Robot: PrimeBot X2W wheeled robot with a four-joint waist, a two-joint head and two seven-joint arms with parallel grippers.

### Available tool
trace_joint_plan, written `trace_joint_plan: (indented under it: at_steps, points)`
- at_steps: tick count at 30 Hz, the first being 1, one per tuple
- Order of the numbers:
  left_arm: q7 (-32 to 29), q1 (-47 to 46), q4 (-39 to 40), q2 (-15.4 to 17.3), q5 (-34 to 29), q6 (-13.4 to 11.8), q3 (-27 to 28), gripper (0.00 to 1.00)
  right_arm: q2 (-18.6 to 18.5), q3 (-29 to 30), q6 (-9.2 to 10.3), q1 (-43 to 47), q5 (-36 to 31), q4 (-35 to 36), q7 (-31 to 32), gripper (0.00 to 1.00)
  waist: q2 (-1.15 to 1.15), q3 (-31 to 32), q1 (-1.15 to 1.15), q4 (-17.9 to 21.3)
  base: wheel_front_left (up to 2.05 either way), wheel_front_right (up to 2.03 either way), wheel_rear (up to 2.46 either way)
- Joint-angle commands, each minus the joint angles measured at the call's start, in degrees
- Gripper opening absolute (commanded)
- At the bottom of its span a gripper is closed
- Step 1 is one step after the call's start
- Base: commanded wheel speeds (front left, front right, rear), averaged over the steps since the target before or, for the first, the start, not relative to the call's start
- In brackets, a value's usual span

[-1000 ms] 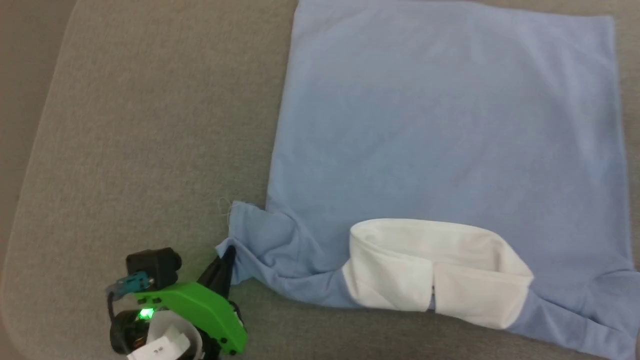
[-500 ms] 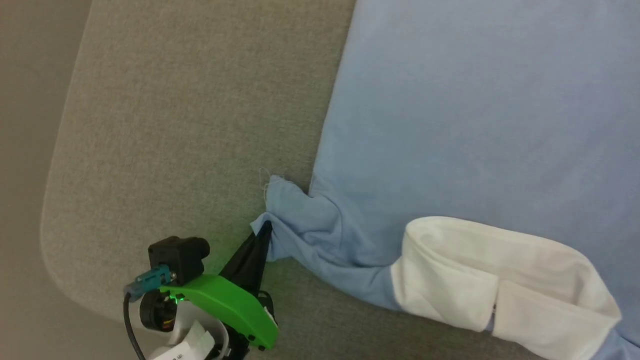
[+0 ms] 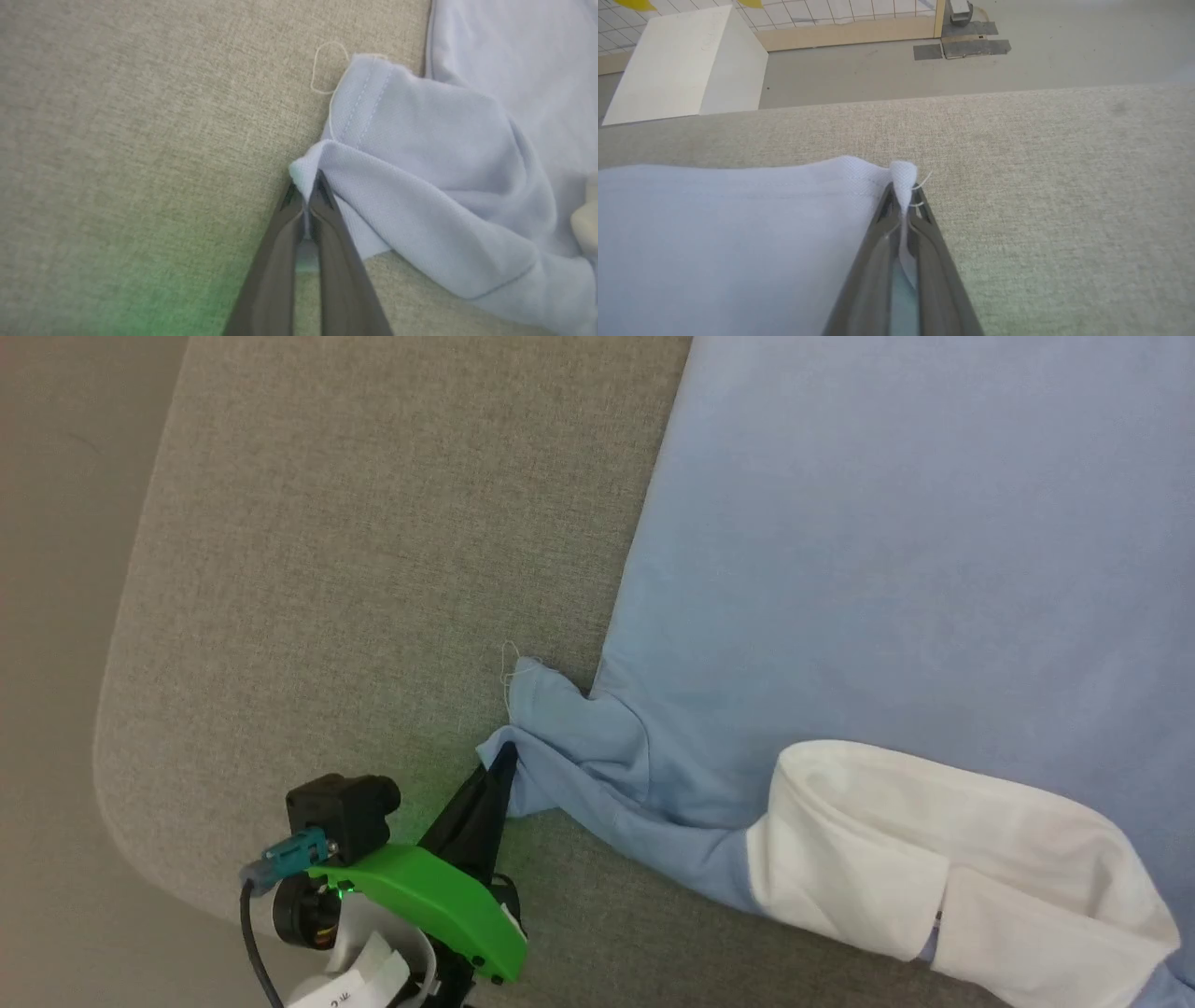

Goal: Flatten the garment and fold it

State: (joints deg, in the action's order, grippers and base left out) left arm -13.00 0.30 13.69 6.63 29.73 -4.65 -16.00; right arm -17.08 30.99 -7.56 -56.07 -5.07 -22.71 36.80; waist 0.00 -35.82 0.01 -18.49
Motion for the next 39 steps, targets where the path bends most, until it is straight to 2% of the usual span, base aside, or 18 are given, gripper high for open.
trace_joint_plan:
  at_steps: [1,4,6,10,15,21,26,31,32,33,36,39]
  points:
    - [-0.9,0.42,-3.15,0.57,-0.17,-0.85,0.54,0.0,-0.77,-1.44,0.08,3.26,2.68,0.8,-4.9,0.0,0.0,4.42,-0.01,2.51,0.0,0.0,0.0]
    - [-1.03,1.01,-4.1,1.11,-0.1,-1.14,0.98,0.0,-2.81,-5.11,0.08,10.56,7.18,2.22,-15.88,0.0,0.0,8.82,-0.01,4.46,0.0,0.0,0.0]
    - [-1.21,1.79,-4.39,1.54,0.09,-1.58,1.56,0.0,-3.53,-6.52,0.08,15.54,9.23,3.28,-20.54,0.0,0.0,11.77,-0.01,6.25,0.0,0.0,0.0]
    - [-2.11,4.03,-4.27,2.52,0.7,-2.2,2.38,0.0,-3.49,-5.64,0.08,25.46,10.97,5.51,-23.89,0.0,0.0,17.28,-0.01,9.99,0.0,0.0,0.0]
    - [-2.97,6.82,-3.23,3.64,1.13,-2.84,3.03,0.0,-1.19,0.16,0.08,37.36,11.0,8.62,-19.05,0.0,0.0,22.01,-0.01,13.46,0.0,0.0,0.0]
    - [-4.09,9.13,-1.91,4.64,1.58,-3.69,3.71,0.0,4.68,7.33,0.08,48.18,12.96,11.23,-6.97,0.0,0.0,24.77,-0.01,16.56,0.0,0.0,0.0]
    - [-4.84,9.63,-1.32,5.18,1.86,-3.9,3.83,0.0,8.86,10.83,0.08,52.23,13.71,11.35,1.24,0.0,0.0,25.13,-0.01,17.74,0.0,0.0,0.0]
    - [-5.29,9.38,-1.18,5.41,1.96,-3.9,3.59,0.0,10.67,10.75,0.08,52.94,13.93,10.25,6.02,0.0,0.0,24.91,-0.01,18.1,0.0,0.0,0.0]
    - [-5.34,9.33,-1.17,5.43,1.99,-3.87,3.53,0.0,10.66,10.24,0.08,52.82,13.81,10.59,6.05,0.22,0.0,24.83,-0.01,18.07,0.0,0.0,0.0]
    - [-5.34,9.26,-1.15,5.45,2.03,-3.85,3.5,0.0,10.53,9.61,0.08,52.53,13.76,11.17,5.61,1.0,0.0,24.73,-0.01,18.03,0.0,0.0,0.0]
    - [-5.26,9.21,-1.18,5.57,2.12,-3.81,3.53,0.0,9.81,7.74,0.08,50.8,13.69,13.08,2.71,1.0,0.0,24.48,-0.01,17.87,0.0,0.0,0.0]
    - [-5.17,8.92,-1.31,5.62,2.22,-3.74,3.52,0.0,8.4,4.21,0.08,48.0,14.21,15.31,-4.33,1.0,0.0,24.12,-0.01,17.33,0.0,0.0,0.0]
